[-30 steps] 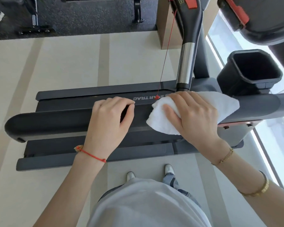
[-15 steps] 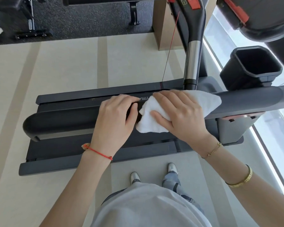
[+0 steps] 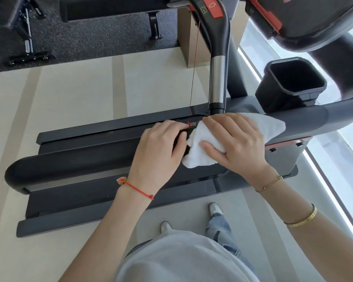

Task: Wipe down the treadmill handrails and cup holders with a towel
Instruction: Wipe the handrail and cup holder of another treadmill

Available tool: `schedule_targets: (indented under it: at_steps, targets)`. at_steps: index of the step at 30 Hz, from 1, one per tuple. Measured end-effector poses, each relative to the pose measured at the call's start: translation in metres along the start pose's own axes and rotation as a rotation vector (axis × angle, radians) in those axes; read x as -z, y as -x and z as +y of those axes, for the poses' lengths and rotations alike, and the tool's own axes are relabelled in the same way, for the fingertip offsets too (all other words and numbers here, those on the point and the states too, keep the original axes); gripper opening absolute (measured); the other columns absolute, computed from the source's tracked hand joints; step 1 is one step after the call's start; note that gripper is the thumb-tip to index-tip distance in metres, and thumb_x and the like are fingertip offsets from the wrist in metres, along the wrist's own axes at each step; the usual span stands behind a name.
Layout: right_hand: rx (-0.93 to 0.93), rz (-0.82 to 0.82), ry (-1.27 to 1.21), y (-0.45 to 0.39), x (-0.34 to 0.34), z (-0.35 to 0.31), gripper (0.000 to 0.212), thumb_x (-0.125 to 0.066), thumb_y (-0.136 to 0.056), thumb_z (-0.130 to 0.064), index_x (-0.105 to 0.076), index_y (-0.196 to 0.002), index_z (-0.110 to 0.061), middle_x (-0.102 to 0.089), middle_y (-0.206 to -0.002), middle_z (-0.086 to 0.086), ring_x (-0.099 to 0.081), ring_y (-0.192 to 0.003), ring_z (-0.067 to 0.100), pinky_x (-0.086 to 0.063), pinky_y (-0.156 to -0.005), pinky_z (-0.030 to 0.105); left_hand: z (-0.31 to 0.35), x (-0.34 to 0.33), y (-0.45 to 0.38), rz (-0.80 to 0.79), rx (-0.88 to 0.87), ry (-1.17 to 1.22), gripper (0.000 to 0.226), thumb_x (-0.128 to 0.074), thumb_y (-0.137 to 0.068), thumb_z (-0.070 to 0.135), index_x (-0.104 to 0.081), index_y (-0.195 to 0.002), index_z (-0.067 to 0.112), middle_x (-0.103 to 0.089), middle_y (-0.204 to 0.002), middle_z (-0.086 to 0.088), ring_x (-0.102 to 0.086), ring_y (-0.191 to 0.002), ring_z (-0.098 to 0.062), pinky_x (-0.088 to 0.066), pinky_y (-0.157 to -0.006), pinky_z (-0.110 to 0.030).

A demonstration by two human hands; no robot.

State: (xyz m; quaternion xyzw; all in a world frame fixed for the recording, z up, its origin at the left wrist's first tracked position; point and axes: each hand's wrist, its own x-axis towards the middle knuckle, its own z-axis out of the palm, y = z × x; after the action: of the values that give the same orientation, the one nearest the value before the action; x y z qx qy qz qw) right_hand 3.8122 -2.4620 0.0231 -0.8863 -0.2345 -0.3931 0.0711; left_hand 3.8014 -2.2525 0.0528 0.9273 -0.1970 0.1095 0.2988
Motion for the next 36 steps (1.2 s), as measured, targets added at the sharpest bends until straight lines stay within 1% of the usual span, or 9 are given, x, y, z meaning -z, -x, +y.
schedule_targets:
  at_steps: [4,11,18,23,28,30,32,34,36]
  targets:
    - [0.024,0.001,-0.009,0.009,0.009,0.030,0.037,-0.060,-0.092,-0.040,-0.072,-0.108,-0.010,-0.071,-0.101,0.003,-0.068,-0.091,0.025,-0.051,-0.081,0.035,0.022,-0.020,-0.014,0.002,-0.004,0.027,0.026,-0.046,-0.099,0.020,-0.067,-0.114,0.015,-0.068,-0.110,0.006,-0.062,-0.100,-0.017,-0.050,-0.087,-0.041]
    - [0.104,0.021,-0.075,0.026,0.027,0.088,0.038,-0.064,-0.090,-0.041,-0.073,-0.109,-0.009,-0.072,-0.104,0.003,-0.069,-0.096,0.023,-0.054,-0.083,0.034,0.067,-0.053,-0.038,0.056,0.038,0.053,0.022,-0.052,-0.099,0.016,-0.068,-0.114,0.014,-0.069,-0.107,0.005,-0.064,-0.096,-0.014,-0.053,-0.084,-0.037]
    - [0.158,0.065,-0.100,0.049,0.046,0.154,0.042,-0.072,-0.085,-0.040,-0.073,-0.109,-0.006,-0.072,-0.105,0.005,-0.070,-0.098,0.024,-0.056,-0.081,0.037,0.106,-0.083,-0.055,0.102,0.099,-0.017,0.021,-0.055,-0.099,0.016,-0.069,-0.114,0.016,-0.071,-0.102,0.008,-0.058,-0.088,-0.006,-0.048,-0.079,-0.024]
    - [0.105,0.053,-0.243,0.050,0.056,0.181,0.031,-0.075,-0.086,-0.033,-0.076,-0.101,-0.005,-0.074,-0.100,0.004,-0.071,-0.094,0.023,-0.056,-0.082,0.033,0.132,-0.104,-0.071,0.132,0.148,-0.009,0.022,-0.055,-0.098,0.015,-0.069,-0.115,0.016,-0.071,-0.098,0.008,-0.064,-0.083,-0.008,-0.055,-0.077,-0.031]
    - [-0.109,0.087,-0.362,0.045,0.073,0.219,0.026,-0.069,-0.091,-0.027,-0.074,-0.086,-0.002,-0.071,-0.080,0.004,-0.065,-0.070,0.020,-0.053,-0.063,0.032,0.151,-0.124,-0.092,0.163,0.197,0.058,0.025,-0.052,-0.100,0.018,-0.068,-0.119,0.015,-0.071,-0.108,0.007,-0.066,-0.094,-0.006,-0.056,-0.086,-0.032]
    - [-0.282,0.166,-0.375,0.039,0.084,0.238,0.032,-0.064,-0.094,-0.026,-0.070,-0.078,0.001,-0.061,-0.067,0.002,-0.053,-0.061,0.015,-0.047,-0.061,0.023,0.156,-0.131,-0.101,0.169,0.207,0.066,0.026,-0.051,-0.101,0.020,-0.067,-0.120,0.016,-0.070,-0.108,0.008,-0.066,-0.096,-0.006,-0.055,-0.088,-0.031]
    - [-0.486,0.233,-0.363,0.026,0.095,0.256,0.037,-0.060,-0.096,-0.028,-0.061,-0.068,-0.002,-0.046,-0.058,-0.004,-0.037,-0.055,0.009,-0.032,-0.055,0.013,0.159,-0.134,-0.111,0.173,0.217,0.064,0.026,-0.051,-0.101,0.021,-0.067,-0.120,0.018,-0.070,-0.105,0.008,-0.066,-0.094,-0.007,-0.056,-0.087,-0.033]
    - [-0.620,0.200,-0.364,0.011,0.100,0.271,0.037,-0.057,-0.097,-0.030,-0.047,-0.063,-0.019,-0.031,-0.052,-0.007,-0.031,-0.051,0.012,-0.020,-0.050,0.017,0.162,-0.137,-0.121,0.176,0.225,0.060,0.026,-0.051,-0.101,0.022,-0.067,-0.120,0.019,-0.071,-0.103,0.007,-0.066,-0.093,-0.008,-0.056,-0.086,-0.033]
    - [-0.660,0.090,-0.323,0.000,0.093,0.282,0.038,-0.053,-0.099,-0.037,-0.042,-0.066,-0.021,-0.030,-0.052,-0.005,-0.031,-0.051,0.013,-0.020,-0.051,0.022,0.162,-0.140,-0.132,0.180,0.237,0.059,0.027,-0.050,-0.101,0.023,-0.067,-0.120,0.018,-0.071,-0.104,0.006,-0.066,-0.092,-0.008,-0.057,-0.086,-0.033]
